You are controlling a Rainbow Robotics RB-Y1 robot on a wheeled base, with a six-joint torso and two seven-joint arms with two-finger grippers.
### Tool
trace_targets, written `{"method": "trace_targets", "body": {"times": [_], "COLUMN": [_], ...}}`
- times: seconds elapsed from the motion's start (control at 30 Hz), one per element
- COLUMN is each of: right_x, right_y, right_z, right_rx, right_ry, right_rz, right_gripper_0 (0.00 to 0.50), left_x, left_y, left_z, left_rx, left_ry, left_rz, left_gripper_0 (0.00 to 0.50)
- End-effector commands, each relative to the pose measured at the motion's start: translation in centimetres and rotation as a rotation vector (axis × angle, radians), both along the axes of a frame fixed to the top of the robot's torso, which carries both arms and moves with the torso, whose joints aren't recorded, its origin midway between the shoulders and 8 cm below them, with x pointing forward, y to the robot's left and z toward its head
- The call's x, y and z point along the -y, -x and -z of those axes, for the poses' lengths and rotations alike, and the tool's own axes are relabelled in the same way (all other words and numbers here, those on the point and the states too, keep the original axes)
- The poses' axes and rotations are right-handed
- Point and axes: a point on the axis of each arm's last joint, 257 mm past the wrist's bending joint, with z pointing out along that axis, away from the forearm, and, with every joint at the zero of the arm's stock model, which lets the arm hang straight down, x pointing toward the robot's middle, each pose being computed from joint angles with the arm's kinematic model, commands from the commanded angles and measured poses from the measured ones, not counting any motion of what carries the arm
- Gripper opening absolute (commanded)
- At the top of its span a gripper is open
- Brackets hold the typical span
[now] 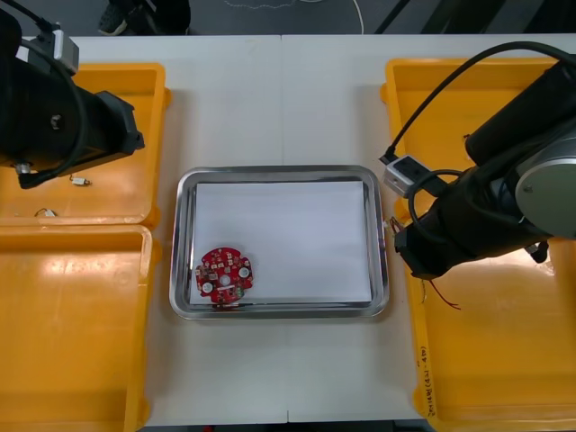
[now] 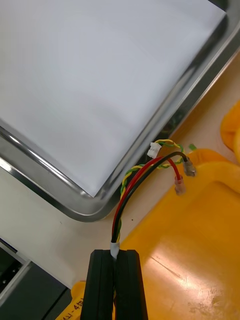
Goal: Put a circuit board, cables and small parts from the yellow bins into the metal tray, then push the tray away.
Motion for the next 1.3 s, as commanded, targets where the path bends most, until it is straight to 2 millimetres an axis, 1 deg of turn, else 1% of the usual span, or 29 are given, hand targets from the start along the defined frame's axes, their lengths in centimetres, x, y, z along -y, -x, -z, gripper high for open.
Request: {"method": "trace_targets", "body": {"times": [0.03, 0.1, 0.13, 0.2, 0.33, 0.43, 0.53, 0.67, 0.87, 0.97, 1.07, 1.2, 1.3], "right_x": [-1.6, -2.4, -2.6, -3.3, -4.9, -5.9, -7.0, -8.5, -11.3, -12.6, -13.6, -14.7, -15.4], "right_y": [-0.7, -0.8, -0.8, -1.0, -1.8, -2.1, -2.4, -2.4, -1.8, -1.5, -1.5, -1.8, -2.1], "right_z": [-0.9, -0.8, -0.7, -0.5, 0.1, 0.2, 0.1, 0.3, 1.5, 2.2, 2.9, 4.1, 4.9], "right_rx": [0.067, 0.084, 0.086, 0.106, 0.124, 0.138, 0.155, 0.185, 0.215, 0.226, 0.243, 0.248, 0.238], "right_ry": [0.119, 0.16, 0.168, 0.202, 0.214, 0.217, 0.236, 0.268, 0.291, 0.3, 0.313, 0.325, 0.322], "right_rz": [-0.185, -0.247, -0.26, -0.314, -0.398, -0.471, -0.544, -0.616, -0.696, -0.724, -0.743, -0.749, -0.753], "right_gripper_0": [0.0, 0.0, 0.0, 0.0, 0.0, 0.0, 0.0, 0.0, 0.0, 0.0, 0.0, 0.0, 0.0], "left_x": [-4.6, -6.4, -6.8, -8.6, -11.0, -12.5, -13.4, -14.1, -15.1, -15.7, -16.2, -16.9, -17.4], "left_y": [-0.8, -1.1, -1.1, -1.4, -1.8, -2.0, -2.4, -2.9, -3.9, -4.1, -4.2, -4.3, -4.8], "left_z": [-1.1, -1.0, -1.1, -0.9, -0.9, -0.9, -1.3, -1.6, -1.5, -1.0, 0.0, 1.2, 1.6], "left_rx": [0.001, -0.02, -0.025, -0.05, -0.09, -0.112, -0.117, -0.13, -0.161, -0.19, -0.228, -0.275, -0.287], "left_ry": [-0.095, -0.112, -0.117, -0.137, -0.147, -0.15, -0.144, -0.139, -0.183, -0.2, -0.215, -0.248, -0.266], "left_rz": [-0.001, -0.019, -0.022, -0.037, -0.074, -0.106, -0.125, -0.137, -0.112, -0.091, -0.068, -0.034, -0.021], "left_gripper_0": [0.5, 0.5, 0.5, 0.5, 0.5, 0.5, 0.5, 0.5, 0.5, 0.5, 0.5, 0.5, 0.5]}}
